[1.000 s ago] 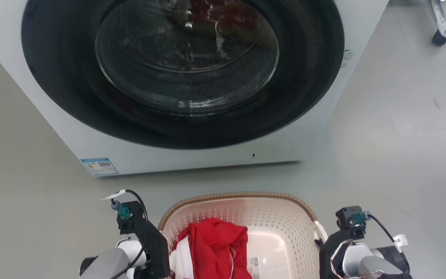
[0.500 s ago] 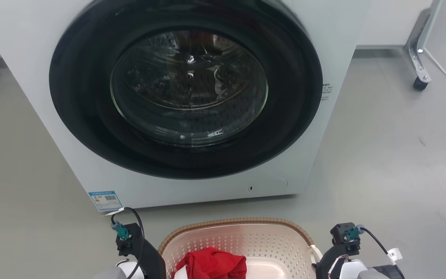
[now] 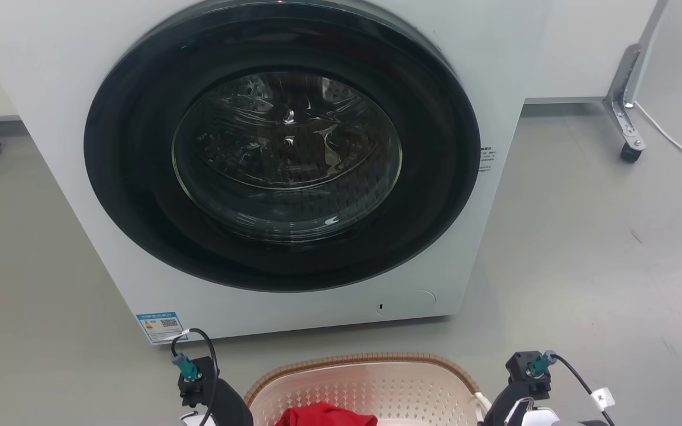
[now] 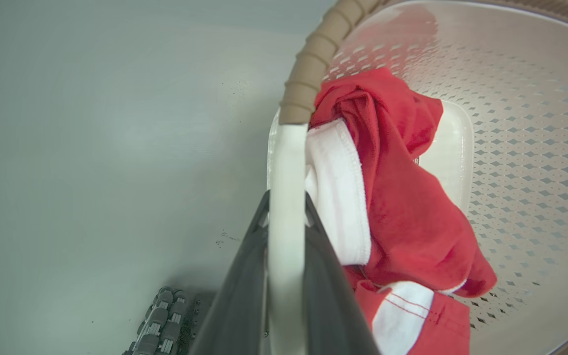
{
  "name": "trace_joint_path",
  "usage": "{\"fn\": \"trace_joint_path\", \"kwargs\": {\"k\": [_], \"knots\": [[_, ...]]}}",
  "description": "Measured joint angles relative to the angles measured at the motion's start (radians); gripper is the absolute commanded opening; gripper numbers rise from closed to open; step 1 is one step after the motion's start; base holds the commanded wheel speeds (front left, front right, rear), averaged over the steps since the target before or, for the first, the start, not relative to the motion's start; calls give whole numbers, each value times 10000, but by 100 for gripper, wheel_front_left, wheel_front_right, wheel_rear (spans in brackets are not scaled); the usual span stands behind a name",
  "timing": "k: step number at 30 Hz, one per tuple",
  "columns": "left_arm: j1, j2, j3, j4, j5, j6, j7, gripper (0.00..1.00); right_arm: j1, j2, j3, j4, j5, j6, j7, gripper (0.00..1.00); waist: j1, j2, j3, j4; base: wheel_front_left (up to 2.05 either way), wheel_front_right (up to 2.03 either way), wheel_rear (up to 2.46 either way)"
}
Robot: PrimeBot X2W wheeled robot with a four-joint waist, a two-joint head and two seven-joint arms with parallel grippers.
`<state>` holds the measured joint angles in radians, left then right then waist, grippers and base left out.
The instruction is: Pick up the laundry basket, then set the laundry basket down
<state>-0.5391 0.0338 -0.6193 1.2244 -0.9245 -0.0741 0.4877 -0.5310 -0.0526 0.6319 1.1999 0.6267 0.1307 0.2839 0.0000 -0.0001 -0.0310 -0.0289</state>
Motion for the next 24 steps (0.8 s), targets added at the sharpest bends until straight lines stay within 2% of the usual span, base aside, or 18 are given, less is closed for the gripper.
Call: {"fn": "trace_joint_path", "kwargs": {"k": [24], "knots": [[130, 31, -295, -8, -412, 217, 240, 0, 117, -12, 374, -8, 627, -42, 508, 0, 0, 2, -101, 0, 0, 0, 0]]}}
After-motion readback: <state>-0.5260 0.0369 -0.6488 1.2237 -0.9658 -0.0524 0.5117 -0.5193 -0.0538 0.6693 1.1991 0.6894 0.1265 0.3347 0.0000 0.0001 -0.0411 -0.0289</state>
